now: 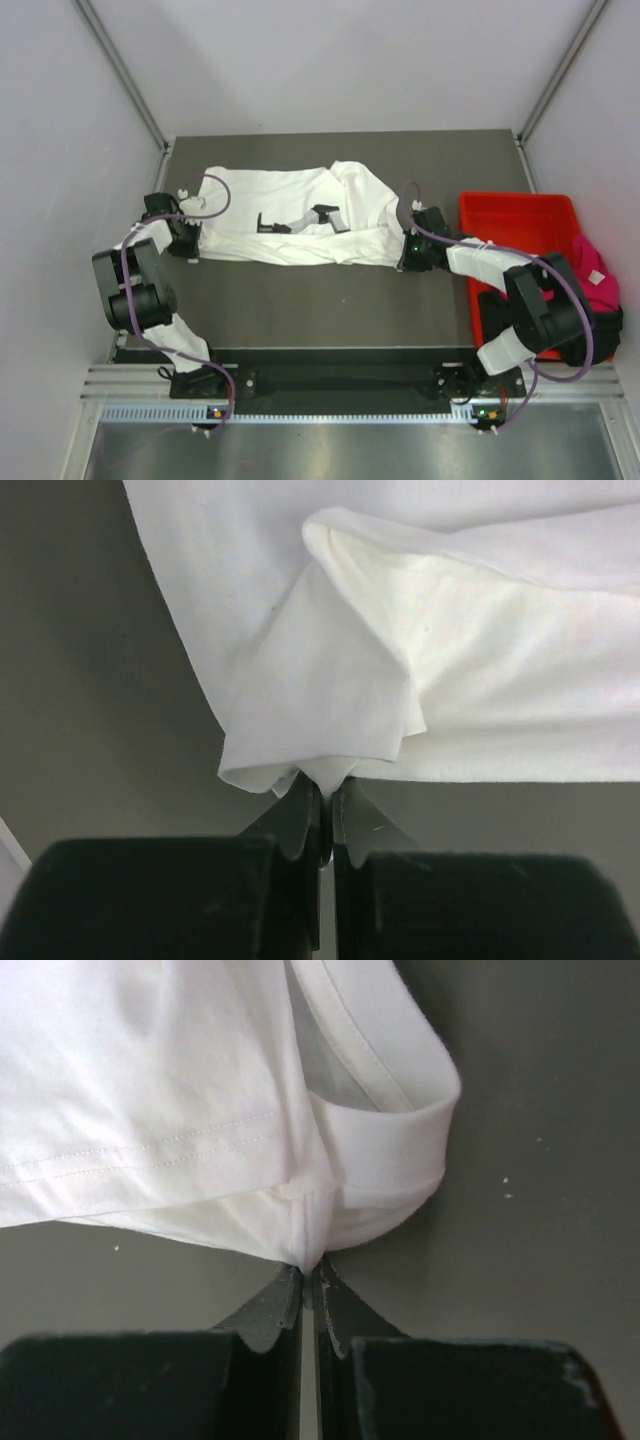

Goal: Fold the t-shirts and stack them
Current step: Fold the tshirt

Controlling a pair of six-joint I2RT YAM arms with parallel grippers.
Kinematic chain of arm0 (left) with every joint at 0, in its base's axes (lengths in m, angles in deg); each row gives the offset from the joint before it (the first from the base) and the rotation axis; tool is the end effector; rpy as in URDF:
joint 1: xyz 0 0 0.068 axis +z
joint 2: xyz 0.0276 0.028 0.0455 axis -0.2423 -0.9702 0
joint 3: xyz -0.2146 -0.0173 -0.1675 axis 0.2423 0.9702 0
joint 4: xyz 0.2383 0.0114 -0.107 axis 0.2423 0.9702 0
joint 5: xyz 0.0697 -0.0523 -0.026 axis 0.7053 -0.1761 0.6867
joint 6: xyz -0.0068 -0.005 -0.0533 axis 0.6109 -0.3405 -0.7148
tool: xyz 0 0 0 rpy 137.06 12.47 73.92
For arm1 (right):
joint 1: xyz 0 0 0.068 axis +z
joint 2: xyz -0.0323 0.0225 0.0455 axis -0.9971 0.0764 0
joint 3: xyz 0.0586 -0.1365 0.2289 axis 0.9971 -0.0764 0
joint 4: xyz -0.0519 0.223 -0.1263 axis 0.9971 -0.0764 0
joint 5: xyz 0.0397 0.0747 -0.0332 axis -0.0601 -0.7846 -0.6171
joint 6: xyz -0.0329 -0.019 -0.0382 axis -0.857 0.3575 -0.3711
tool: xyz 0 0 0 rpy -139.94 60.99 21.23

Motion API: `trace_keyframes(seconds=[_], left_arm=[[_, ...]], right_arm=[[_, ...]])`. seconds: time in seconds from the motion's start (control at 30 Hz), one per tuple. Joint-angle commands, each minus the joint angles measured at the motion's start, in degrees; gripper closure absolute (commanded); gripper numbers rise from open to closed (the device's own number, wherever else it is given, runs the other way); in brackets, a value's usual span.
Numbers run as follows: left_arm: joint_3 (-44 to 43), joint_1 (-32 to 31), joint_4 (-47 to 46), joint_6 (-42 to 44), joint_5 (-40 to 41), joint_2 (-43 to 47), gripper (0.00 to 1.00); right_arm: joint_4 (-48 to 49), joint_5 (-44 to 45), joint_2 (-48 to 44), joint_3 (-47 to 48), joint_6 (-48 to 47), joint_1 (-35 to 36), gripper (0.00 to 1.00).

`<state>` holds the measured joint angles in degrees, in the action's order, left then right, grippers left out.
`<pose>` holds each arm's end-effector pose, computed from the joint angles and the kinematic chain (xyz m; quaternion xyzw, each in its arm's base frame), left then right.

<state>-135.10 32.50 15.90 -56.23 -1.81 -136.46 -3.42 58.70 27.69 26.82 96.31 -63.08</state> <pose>0.3118 0.0962 0.1653 0.0938 0.9643 -0.0102 0.2475 0.2645 0.1118 0.1568 0.0402 0.9556 0.1487 0.2512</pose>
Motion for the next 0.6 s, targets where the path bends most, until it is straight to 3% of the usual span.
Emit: trace_keyframes(seconds=[0.0, 0.1, 0.37, 0.57], left_arm=[[-1.06, 0.24, -1.01, 0.17, -1.05, -1.28, 1.0], [-0.09, 3.04, 0.65, 2.01, 1.06, 1.61, 1.0], [4.64, 4.99, 25.15, 17.21, -0.61, 16.71, 1.0], [10.54, 4.99, 29.66, 22.67, 7.82, 24.38, 1.0]], right_arm=[[-3.69, 2.89, -3.66, -0.66, -0.54, -0.75, 1.0], [-9.13, 4.48, -9.2, -2.76, -0.46, -1.01, 1.0], [-23.11, -3.08, -25.27, -10.23, 3.84, -0.31, 1.0], [-31.29, -6.77, -34.17, -12.17, 8.32, 0.57, 1.0]])
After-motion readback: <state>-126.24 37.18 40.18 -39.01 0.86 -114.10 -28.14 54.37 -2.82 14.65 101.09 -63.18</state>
